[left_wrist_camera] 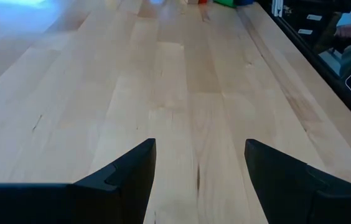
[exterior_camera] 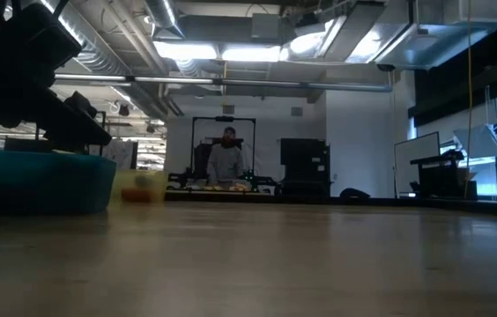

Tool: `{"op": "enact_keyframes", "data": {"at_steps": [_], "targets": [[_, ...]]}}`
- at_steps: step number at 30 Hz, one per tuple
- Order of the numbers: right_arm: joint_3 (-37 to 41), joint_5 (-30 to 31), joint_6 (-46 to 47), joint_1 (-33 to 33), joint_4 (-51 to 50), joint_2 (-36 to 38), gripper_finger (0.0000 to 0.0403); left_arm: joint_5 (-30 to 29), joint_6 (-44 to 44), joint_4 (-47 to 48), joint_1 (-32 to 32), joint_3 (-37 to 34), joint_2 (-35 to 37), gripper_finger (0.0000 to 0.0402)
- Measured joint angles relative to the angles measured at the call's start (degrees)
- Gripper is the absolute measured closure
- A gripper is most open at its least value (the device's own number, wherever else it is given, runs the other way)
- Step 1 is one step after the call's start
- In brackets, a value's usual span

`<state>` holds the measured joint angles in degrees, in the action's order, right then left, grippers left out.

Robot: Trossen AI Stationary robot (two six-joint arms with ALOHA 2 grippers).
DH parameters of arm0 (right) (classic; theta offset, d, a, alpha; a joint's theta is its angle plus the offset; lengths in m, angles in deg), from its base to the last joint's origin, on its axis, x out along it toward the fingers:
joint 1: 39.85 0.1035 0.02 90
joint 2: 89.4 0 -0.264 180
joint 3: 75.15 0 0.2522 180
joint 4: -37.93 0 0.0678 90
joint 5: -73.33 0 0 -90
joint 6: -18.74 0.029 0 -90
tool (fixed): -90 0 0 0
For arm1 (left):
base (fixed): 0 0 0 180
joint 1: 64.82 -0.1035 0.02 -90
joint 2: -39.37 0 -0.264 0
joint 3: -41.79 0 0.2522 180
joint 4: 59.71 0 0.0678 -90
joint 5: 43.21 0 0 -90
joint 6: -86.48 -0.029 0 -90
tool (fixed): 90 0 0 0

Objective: Sort blocks by size
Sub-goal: Put the green cylindrical block into the yellow bin

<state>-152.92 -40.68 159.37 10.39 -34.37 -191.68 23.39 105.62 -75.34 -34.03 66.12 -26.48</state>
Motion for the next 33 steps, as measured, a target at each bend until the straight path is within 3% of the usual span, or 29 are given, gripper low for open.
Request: {"op": "enact_keyframes", "data": {"at_steps": [9,14,28,33], "targets": [[0.0,0.0,-0.3,0.0,0.6,-4.6,0.0094,0.0,-0.3,0.0,0.0,0.0,0.0,0.0172],[-0.1,4.4,-1.9,0.2,1.4,-4.9,0.0094,0.0,-0.7,0.0,0.0,0.0,0.0,0.0172],[-0.2,9.4,-1.5,0.1,1.5,-4.9,0.0094,0.0,-1.1,0.1,0.0,0.0,0.0,0.0172],[-0.2,11.1,-1.3,0.1,1.7,-4.9,0.0122,0.0,-1.3,0.2,0.0,0.0,0.0,0.0172]]}}
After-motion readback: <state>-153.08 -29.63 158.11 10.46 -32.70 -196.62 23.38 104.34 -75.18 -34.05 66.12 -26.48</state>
